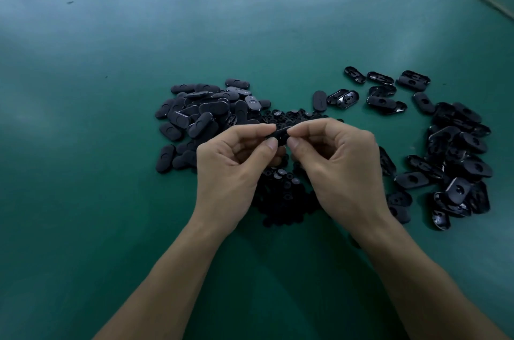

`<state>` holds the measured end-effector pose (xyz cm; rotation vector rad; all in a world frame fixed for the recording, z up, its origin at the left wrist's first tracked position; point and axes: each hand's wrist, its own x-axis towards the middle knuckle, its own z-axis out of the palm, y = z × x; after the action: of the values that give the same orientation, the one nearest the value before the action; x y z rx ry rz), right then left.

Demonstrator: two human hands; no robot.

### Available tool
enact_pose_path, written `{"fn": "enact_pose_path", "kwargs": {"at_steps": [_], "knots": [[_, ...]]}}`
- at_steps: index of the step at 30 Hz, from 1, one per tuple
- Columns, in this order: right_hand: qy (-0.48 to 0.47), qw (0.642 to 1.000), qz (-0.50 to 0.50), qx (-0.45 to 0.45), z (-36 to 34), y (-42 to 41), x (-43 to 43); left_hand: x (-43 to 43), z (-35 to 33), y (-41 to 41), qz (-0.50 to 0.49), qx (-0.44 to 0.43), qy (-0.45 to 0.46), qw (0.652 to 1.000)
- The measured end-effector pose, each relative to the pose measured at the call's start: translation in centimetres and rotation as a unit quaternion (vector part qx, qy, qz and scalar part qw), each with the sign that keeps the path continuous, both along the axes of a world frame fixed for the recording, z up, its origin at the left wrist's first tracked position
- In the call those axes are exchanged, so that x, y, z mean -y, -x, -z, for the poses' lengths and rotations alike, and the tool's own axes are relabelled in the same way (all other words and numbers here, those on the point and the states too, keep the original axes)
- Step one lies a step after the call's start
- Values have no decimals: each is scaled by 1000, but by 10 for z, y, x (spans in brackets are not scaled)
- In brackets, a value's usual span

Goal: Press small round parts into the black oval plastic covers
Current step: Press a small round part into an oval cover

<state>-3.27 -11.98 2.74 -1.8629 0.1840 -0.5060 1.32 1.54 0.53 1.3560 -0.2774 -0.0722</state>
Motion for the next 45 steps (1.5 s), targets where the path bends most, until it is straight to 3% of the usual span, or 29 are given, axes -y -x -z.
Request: {"fn": "enact_pose_path", "kwargs": {"at_steps": [12,21,45], "knots": [[36,999,-15,-3,0,1,1,1,-2,1,12,9,-18,1000],[102,994,24,-9,0,2,-4,1,-1,1,12,46,-88,995],[28,999,10,-10,0,3,-9,3,-1,2,-16,30,-63,997]]}}
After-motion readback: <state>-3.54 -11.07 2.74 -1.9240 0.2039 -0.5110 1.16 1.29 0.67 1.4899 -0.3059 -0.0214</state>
